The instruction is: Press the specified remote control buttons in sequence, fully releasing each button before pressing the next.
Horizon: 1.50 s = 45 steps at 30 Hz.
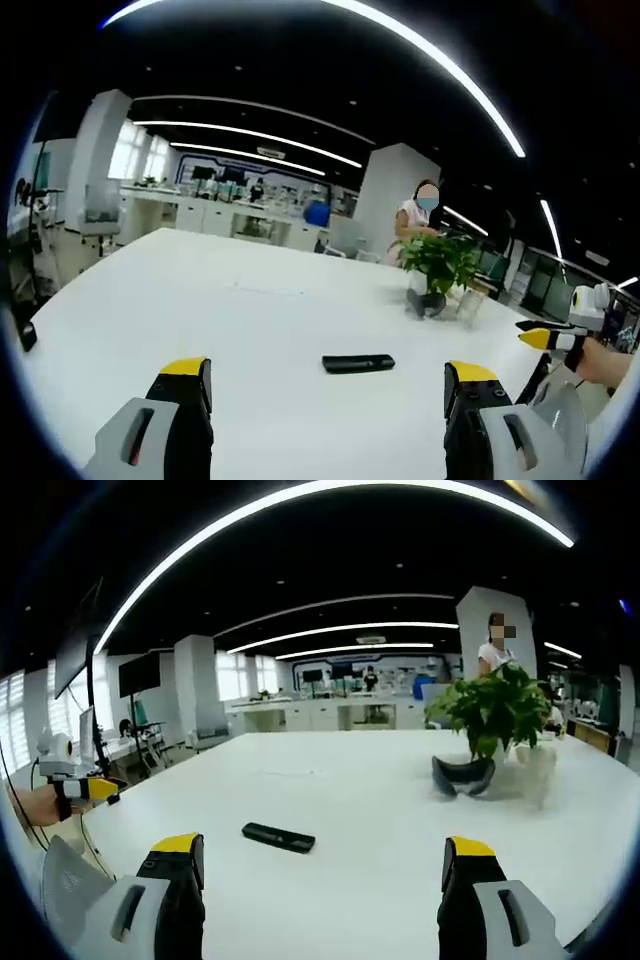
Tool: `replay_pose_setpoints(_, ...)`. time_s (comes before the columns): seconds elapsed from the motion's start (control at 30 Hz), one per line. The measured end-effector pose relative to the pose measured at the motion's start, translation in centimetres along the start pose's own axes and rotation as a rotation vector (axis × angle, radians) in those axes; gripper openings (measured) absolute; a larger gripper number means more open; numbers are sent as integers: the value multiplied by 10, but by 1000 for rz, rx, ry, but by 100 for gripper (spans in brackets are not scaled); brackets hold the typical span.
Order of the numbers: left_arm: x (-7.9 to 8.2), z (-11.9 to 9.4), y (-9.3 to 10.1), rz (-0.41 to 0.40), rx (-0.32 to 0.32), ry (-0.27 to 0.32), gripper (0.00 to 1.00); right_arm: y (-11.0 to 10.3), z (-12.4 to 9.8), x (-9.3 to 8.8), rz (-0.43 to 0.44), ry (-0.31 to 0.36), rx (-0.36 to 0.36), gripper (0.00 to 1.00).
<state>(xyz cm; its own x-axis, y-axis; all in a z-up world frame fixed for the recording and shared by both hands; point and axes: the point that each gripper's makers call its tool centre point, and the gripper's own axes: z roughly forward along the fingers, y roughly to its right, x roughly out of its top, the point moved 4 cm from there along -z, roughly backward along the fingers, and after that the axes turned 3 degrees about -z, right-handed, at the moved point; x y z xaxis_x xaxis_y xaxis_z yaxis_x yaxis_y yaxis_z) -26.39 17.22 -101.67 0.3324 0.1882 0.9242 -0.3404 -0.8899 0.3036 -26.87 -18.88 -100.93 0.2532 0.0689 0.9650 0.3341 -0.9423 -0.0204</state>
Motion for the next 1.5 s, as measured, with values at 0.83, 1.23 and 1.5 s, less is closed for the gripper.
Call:
replay_pose_setpoints(0.83,-3,10,5,87,-41,-41,99,15,-21,1,1,10,-94,96)
replay_pose_setpoints(1.23,-8,13,6,89,-43,-62,99,9,-15,6,10,5,-70,96)
replay_pose_setpoints(1.5,-12,16,10,93,-56,-77,99,4,-15,6,22,8,-67,96)
